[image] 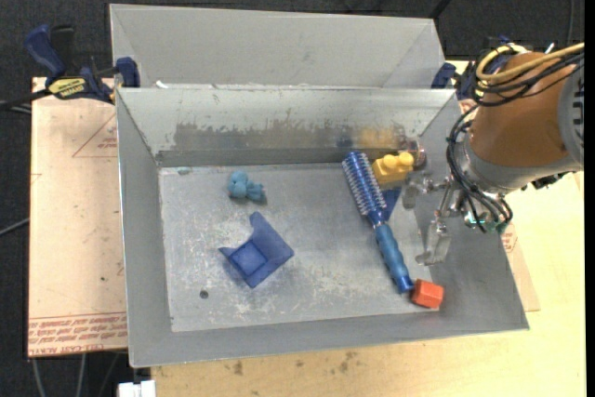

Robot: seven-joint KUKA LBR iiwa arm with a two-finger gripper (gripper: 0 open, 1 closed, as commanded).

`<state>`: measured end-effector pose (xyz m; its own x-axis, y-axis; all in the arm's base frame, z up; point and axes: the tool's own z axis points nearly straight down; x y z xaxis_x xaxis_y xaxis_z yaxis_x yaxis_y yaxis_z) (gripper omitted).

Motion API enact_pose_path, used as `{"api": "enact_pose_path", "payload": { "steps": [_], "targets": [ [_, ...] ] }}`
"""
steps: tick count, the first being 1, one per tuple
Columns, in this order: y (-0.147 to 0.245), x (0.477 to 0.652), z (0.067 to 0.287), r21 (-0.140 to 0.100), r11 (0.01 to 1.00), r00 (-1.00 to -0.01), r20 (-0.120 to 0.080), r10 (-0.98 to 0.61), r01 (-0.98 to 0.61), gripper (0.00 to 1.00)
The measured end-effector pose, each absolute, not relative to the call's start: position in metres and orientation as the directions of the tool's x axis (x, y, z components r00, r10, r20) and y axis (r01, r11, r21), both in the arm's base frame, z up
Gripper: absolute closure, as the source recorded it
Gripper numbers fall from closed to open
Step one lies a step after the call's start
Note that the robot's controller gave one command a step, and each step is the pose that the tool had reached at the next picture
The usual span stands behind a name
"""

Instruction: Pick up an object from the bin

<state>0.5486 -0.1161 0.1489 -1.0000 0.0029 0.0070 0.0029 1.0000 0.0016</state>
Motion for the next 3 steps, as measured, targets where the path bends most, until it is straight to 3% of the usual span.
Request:
{"api": "enact_pose_path", "payload": {
  "steps": [1,2,3],
  "targets": [
    [-0.048,0.608,0.073,0.004,0.996,-0.996,-0.015,0.087,0.087,0.0],
    [-0.056,0.625,0.101,0.002,0.976,-0.976,-0.006,0.218,0.218,0.0],
    [-0.059,0.642,0.103,0.002,0.915,-0.915,-0.004,0.403,0.403,0.0]
  ]
}}
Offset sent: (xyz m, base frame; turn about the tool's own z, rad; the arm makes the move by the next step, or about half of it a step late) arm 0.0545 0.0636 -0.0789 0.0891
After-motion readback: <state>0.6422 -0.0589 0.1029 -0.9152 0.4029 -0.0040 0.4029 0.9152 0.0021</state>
